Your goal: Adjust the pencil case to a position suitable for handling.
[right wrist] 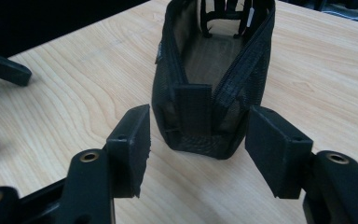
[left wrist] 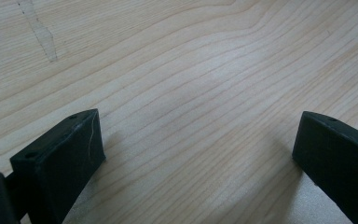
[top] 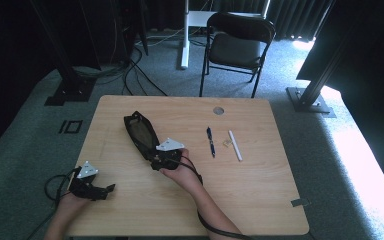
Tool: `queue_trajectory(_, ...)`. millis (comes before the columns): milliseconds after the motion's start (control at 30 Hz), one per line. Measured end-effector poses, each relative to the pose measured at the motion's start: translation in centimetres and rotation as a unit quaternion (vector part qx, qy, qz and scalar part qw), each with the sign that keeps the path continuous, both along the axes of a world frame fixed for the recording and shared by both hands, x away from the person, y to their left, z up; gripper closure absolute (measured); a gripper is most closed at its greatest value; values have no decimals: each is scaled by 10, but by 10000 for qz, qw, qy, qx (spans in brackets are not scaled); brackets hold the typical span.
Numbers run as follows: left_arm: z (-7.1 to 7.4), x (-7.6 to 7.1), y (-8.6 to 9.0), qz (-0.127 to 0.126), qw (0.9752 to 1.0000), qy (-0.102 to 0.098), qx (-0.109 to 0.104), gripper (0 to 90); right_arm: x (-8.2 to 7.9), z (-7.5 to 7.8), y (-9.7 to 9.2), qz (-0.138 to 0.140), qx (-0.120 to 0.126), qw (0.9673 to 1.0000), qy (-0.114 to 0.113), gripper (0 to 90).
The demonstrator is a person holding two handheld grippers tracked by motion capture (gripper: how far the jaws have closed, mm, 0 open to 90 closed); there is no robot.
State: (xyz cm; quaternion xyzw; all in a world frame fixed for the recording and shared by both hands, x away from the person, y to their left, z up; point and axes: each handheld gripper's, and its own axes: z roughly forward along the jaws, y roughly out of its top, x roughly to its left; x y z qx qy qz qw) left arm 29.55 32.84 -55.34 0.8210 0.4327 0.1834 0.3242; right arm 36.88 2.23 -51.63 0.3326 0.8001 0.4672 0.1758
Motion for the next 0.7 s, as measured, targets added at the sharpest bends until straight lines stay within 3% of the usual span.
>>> queue_trajectory(133,0,0,0,-1,10000,1,-1,22,3,0,3,104,-12,9999,128,532)
queue_trajectory(200,0,0,0,-2,10000,1,0,21,4,0,6,128,-23,9997,215,528)
queue_trajectory(267,0,0,0,-1,10000,0,0,21,5,-1,9,162,-101,9997,172,579)
queue_trajectory(433,0,0,0,2,10000,5,-7,21,7,-3,10,-35,-67,9999,147,722)
queue_trajectory(567,0,0,0,-2,10000,1,0,21,6,-1,5,-95,-27,9998,155,733)
queue_trajectory(700,0,0,0,-1,10000,2,-2,21,3,1,1,58,-60,9998,197,736)
